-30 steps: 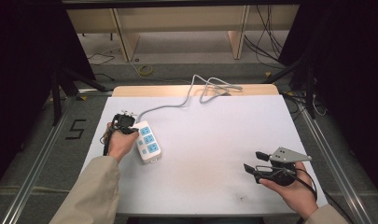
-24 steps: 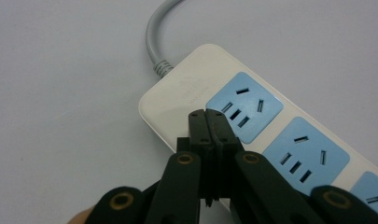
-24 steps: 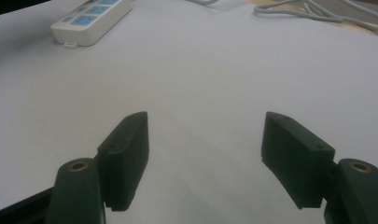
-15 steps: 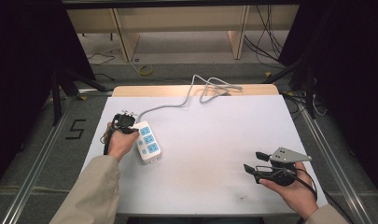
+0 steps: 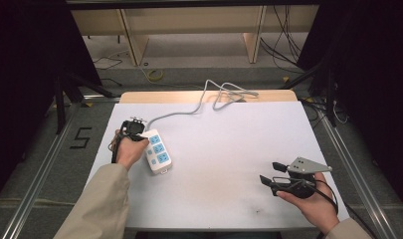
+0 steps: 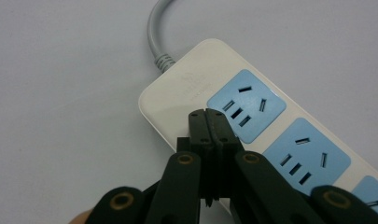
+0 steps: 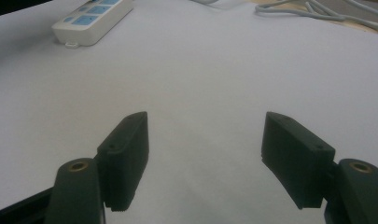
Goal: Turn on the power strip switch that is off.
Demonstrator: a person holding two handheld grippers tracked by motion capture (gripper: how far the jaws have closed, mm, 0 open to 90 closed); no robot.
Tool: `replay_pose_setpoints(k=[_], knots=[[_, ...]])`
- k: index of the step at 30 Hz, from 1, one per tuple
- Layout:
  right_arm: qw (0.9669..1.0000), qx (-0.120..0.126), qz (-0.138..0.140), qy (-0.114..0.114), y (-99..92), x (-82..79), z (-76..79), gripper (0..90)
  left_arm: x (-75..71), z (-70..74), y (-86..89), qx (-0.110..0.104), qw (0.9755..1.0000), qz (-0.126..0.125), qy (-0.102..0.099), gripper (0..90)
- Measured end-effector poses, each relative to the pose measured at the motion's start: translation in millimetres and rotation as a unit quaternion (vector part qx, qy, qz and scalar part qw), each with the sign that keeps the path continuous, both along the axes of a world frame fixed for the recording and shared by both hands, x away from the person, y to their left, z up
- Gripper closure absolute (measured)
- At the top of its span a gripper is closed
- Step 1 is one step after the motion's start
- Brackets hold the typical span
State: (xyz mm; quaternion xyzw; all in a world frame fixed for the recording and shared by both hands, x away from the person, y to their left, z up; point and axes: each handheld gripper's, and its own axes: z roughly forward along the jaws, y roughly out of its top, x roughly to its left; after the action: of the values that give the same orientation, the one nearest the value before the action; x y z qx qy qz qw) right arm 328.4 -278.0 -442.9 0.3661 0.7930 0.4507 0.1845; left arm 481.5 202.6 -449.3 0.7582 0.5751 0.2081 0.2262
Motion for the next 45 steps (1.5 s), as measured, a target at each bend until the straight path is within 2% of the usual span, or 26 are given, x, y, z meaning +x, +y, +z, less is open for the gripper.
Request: replay_pose_setpoints(k=[12,30,45], knots=[[1.0,0.0,0.001,0.001,-0.1,-0.1,-0.3,32.6,3.5,2.0,-6.0,0.029,0.9995,-0.005,0.015,90.0],[1.0,0.0,0.003,0.003,0.8,-0.1,-0.8,32.7,5.6,2.7,-5.2,0.022,0.9995,-0.005,0.023,90.0],[1.0,0.0,0.003,0.003,1.1,-0.4,-0.3,32.9,5.9,2.6,-6.9,0.03,0.9992,-0.006,0.024,90.0]])
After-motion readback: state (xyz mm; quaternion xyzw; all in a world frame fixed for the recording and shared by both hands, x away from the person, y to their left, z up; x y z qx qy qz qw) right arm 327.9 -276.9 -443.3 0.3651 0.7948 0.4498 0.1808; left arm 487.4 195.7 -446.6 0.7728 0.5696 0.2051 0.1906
